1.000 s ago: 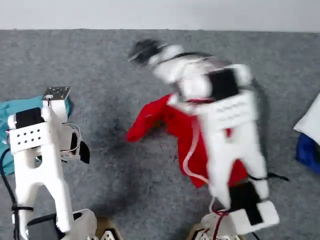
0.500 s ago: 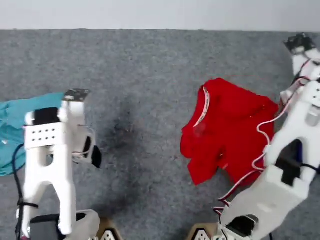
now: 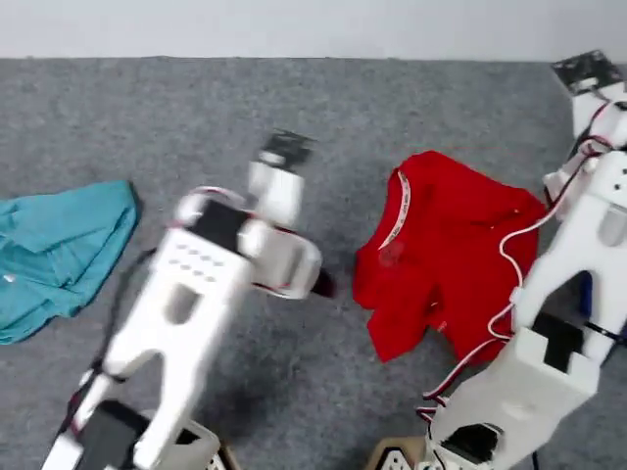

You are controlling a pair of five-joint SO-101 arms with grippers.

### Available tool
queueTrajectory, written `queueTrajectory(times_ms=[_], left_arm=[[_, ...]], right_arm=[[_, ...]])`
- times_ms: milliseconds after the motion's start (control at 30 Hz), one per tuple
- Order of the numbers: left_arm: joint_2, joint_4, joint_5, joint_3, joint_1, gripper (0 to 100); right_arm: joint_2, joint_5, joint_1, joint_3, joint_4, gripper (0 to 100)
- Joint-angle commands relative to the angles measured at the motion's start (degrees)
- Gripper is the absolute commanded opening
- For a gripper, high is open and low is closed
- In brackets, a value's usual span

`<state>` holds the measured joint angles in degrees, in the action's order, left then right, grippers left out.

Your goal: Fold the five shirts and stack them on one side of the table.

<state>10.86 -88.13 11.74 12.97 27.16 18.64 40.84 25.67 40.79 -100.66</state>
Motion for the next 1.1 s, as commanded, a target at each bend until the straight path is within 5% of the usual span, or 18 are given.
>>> queueTrajectory(times_ms=[0, 500, 800, 1067], left_arm=[[-6.86, 2.73, 5.01, -5.23, 7.82, 34], [-42.2, -1.32, 7.03, -30.11, 12.4, 33], [-54.42, -2.99, 6.86, -44.7, 12.22, 2], [-57.49, -7.3, 0.97, -50.77, 5.19, 1]], right_arm=[[-3.38, -0.26, 1.98, -1.76, -2.24, 23.4], [-3.38, -0.18, 11.12, -2.11, -2.15, 23.4], [-3.03, -0.26, 10.95, -2.2, -2.24, 23.4], [-2.95, -0.26, 11.12, -2.2, -2.24, 23.4]])
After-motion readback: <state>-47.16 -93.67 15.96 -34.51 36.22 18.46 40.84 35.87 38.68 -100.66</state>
